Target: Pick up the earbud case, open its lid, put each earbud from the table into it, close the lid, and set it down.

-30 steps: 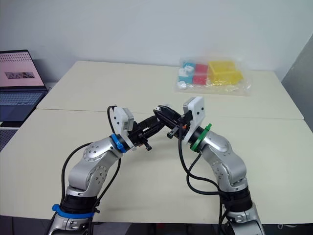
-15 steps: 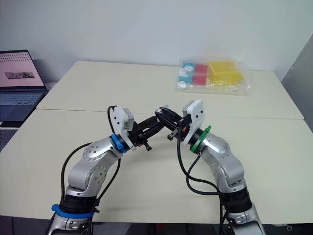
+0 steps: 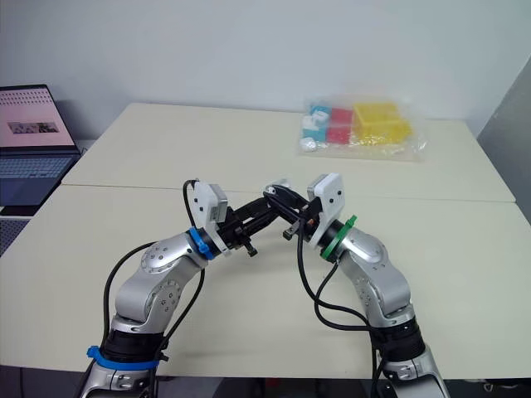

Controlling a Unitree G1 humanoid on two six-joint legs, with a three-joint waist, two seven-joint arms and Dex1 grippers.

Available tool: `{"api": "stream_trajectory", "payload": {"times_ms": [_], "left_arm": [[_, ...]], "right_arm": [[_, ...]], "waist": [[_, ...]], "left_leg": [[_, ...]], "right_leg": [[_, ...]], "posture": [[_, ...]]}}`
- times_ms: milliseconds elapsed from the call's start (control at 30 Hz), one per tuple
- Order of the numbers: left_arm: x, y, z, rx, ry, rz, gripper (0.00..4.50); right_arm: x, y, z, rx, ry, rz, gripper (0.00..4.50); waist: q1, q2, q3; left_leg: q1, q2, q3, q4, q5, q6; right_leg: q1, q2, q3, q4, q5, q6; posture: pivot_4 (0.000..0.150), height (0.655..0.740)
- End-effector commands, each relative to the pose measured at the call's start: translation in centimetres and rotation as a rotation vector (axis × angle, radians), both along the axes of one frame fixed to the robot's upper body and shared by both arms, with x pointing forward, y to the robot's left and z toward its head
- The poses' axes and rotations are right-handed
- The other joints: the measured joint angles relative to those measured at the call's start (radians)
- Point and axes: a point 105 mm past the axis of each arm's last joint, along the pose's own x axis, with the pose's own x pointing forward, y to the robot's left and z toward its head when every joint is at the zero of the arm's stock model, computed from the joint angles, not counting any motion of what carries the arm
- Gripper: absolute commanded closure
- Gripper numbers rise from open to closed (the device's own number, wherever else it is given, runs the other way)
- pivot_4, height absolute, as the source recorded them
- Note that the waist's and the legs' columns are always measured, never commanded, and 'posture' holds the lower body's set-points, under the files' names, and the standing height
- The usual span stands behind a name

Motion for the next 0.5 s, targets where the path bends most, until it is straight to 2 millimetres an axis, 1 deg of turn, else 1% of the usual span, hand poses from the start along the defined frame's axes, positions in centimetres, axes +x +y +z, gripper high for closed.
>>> {"api": "stream_trajectory", "payload": {"times_ms": [33,100,133,267,367,500], "left_arm": [[-0.5,-0.2,2.1,-0.027,-0.086,-0.014,3.70],[-0.5,-0.2,2.1,-0.025,-0.087,-0.013,3.70],[-0.5,-0.2,2.1,-0.025,-0.088,-0.013,3.70],[-0.5,-0.1,2.1,-0.022,-0.090,-0.011,3.70],[-0.5,0.0,2.0,-0.019,-0.088,-0.007,3.70],[-0.4,0.1,1.8,-0.016,-0.085,0.001,3.70]], "right_arm": [[0.0,-0.1,-0.5,-0.017,0.014,-0.006,3.38],[0.0,-0.2,-0.5,-0.035,0.004,-0.009,2.75],[0.0,-0.3,-0.3,-0.037,-0.002,-0.018,2.35],[0.0,-0.5,0.6,-0.037,-0.035,-0.037,0.99],[-0.3,-0.6,1.2,-0.026,-0.051,-0.029,0.98],[-1.6,-0.5,2.2,-0.020,-0.073,0.022,0.98]], "waist": [[0.000,0.000,0.000],[0.000,0.000,0.000],[0.000,0.000,0.000],[0.000,0.000,0.000],[0.000,0.000,0.000],[0.000,0.000,0.000]], "left_leg": [[0.000,0.000,0.000,0.000,0.000,0.000],[0.000,0.000,0.000,0.000,0.000,0.000],[0.000,0.000,0.000,0.000,0.000,0.000],[0.000,0.000,0.000,0.000,0.000,0.000],[0.000,0.000,0.000,0.000,0.000,0.000],[0.000,0.000,0.000,0.000,0.000,0.000]], "right_leg": [[0.000,0.000,0.000,0.000,0.000,0.000],[0.000,0.000,0.000,0.000,0.000,0.000],[0.000,0.000,0.000,0.000,0.000,0.000],[0.000,0.000,0.000,0.000,0.000,0.000],[0.000,0.000,0.000,0.000,0.000,0.000],[0.000,0.000,0.000,0.000,0.000,0.000]], "posture": [[0.150,0.7389],[0.150,0.7389],[0.150,0.7389],[0.150,0.7389],[0.150,0.7389],[0.150,0.7389]]}}
